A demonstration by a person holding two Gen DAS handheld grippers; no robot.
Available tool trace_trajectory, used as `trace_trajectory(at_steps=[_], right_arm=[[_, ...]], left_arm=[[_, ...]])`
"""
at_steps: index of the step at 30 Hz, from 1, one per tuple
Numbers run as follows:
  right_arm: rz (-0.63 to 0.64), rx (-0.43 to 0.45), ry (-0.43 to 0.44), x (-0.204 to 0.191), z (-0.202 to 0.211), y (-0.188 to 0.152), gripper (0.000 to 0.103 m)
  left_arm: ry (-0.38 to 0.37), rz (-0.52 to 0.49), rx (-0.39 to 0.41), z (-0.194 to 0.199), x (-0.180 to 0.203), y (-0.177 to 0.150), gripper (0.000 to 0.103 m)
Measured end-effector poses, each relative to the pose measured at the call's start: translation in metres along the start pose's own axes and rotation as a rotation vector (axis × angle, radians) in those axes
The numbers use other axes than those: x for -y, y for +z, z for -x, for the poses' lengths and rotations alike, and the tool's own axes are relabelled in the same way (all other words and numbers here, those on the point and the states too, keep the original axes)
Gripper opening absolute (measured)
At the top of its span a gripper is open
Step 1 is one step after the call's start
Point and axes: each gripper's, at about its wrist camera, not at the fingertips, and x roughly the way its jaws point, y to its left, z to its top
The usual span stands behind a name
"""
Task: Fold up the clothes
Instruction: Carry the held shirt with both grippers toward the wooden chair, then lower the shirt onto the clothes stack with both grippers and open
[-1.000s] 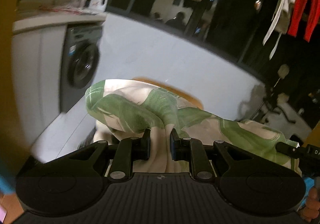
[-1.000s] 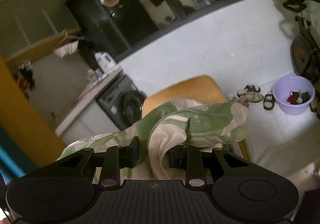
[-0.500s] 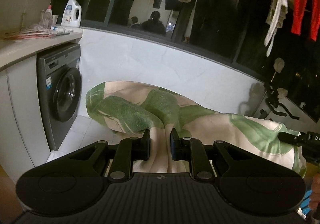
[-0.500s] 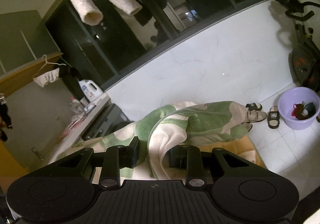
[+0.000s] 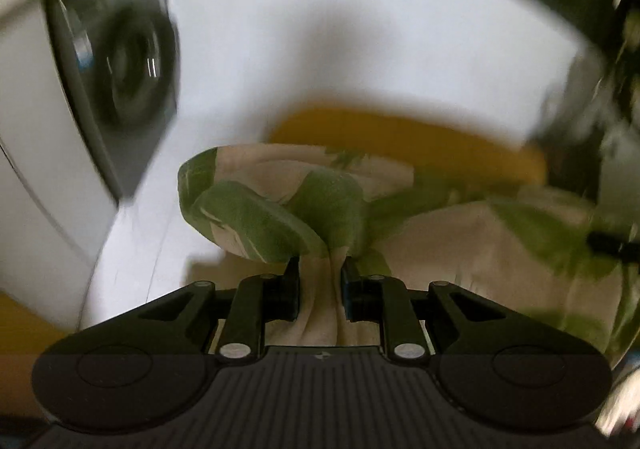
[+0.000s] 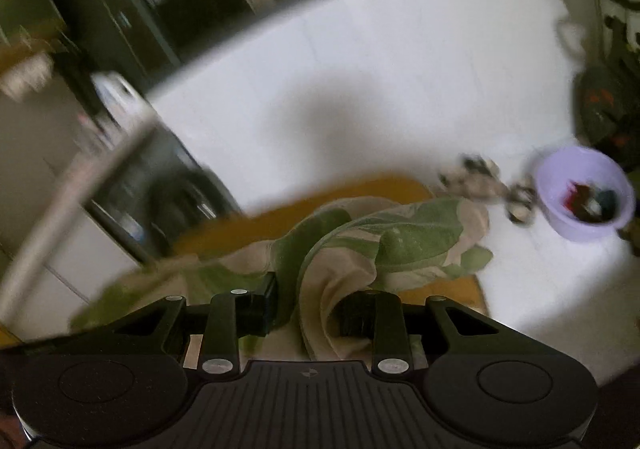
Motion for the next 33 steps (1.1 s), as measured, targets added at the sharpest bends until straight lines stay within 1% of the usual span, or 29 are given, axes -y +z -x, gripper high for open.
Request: trace_trajectory(at_steps=[1,2,3,4,5,6,8,10,11,13,15,18,19,21,22,23,24,25,26,27,28,30,31,33], right_arm=[[-0.009,-0.026,-0.035,0.005,-0.016,-0.003,0.033],[-0.026,-0.041,-0.074,0.011,-0.029,-0.007,0.042],[-0.039,-0.041,-0.108,0.014,-0.034,-0.012,0.054],[-0.049,-0.036,-0.139,0.017,-0.037,-0.016,0.064],[-0.059,-0.032,-0.171,0.020,-0.040,-0.020,0.075],[-0.064,-0.026,-0.168,0.022,-0.037,-0.024,0.079],[-0.086,-0.010,-0.141,0.032,-0.024,-0.032,0.079],[-0.198,0.033,-0.126,0.049,0.002,-0.040,0.082],[-0.258,0.055,-0.119,0.057,0.015,-0.043,0.083],[-0.383,0.098,-0.096,0.075,0.038,-0.055,0.084],[-0.494,0.124,-0.080,0.091,0.056,-0.071,0.084],[-0.523,0.143,-0.079,0.093,0.056,-0.082,0.083],[-0.529,0.148,-0.079,0.093,0.055,-0.085,0.083],[-0.540,0.160,-0.079,0.093,0.053,-0.091,0.083],[-0.545,0.166,-0.080,0.093,0.052,-0.094,0.082],[-0.551,0.171,-0.080,0.093,0.051,-0.098,0.076],[-0.557,0.177,-0.080,0.093,0.051,-0.101,0.065],[-0.562,0.183,-0.080,0.094,0.050,-0.104,0.056],[-0.568,0.189,-0.080,0.094,0.049,-0.107,0.044],[-0.574,0.194,-0.080,0.094,0.048,-0.110,0.041],[-0.579,0.200,-0.080,0.094,0.047,-0.114,0.038],[-0.591,0.212,-0.080,0.094,0.045,-0.120,0.036],[-0.602,0.200,-0.073,0.093,0.043,-0.122,0.037],[-0.644,0.165,-0.067,0.097,0.036,-0.122,0.043]], left_arm=[[0.033,-0.021,-0.044,-0.016,0.002,-0.001,0.029],[0.060,-0.046,-0.063,-0.025,0.004,-0.001,0.041],[0.087,-0.082,-0.068,-0.031,0.005,-0.002,0.046],[0.097,-0.099,-0.066,-0.033,0.002,-0.002,0.056],[0.100,-0.095,-0.067,-0.032,-0.001,-0.002,0.062],[0.084,-0.065,-0.070,-0.027,-0.009,-0.002,0.063],[0.044,-0.002,-0.063,-0.010,-0.024,-0.004,0.063],[0.006,0.058,-0.034,0.015,-0.039,-0.009,0.066],[-0.008,0.086,-0.015,0.028,-0.049,-0.008,0.072],[-0.059,0.154,0.015,0.055,-0.065,-0.024,0.079],[-0.130,0.233,0.003,0.071,-0.072,-0.043,0.084],[-0.233,0.390,-0.070,0.078,-0.086,-0.080,0.085],[-0.252,0.441,-0.106,0.074,-0.091,-0.089,0.085],[-0.255,0.499,-0.150,0.064,-0.097,-0.100,0.084],[-0.251,0.521,-0.148,0.061,-0.100,-0.101,0.083],[-0.248,0.543,-0.146,0.058,-0.103,-0.102,0.082],[-0.244,0.565,-0.144,0.056,-0.106,-0.103,0.081],[-0.243,0.581,-0.129,0.057,-0.108,-0.101,0.074],[-0.242,0.597,-0.114,0.059,-0.109,-0.099,0.066],[-0.229,0.586,-0.096,0.062,-0.110,-0.095,0.062],[-0.220,0.570,-0.085,0.063,-0.108,-0.091,0.058],[-0.222,0.554,-0.086,0.062,-0.104,-0.090,0.058],[-0.220,0.556,-0.101,0.060,-0.105,-0.090,0.059],[-0.217,0.582,-0.127,0.057,-0.109,-0.094,0.060]])
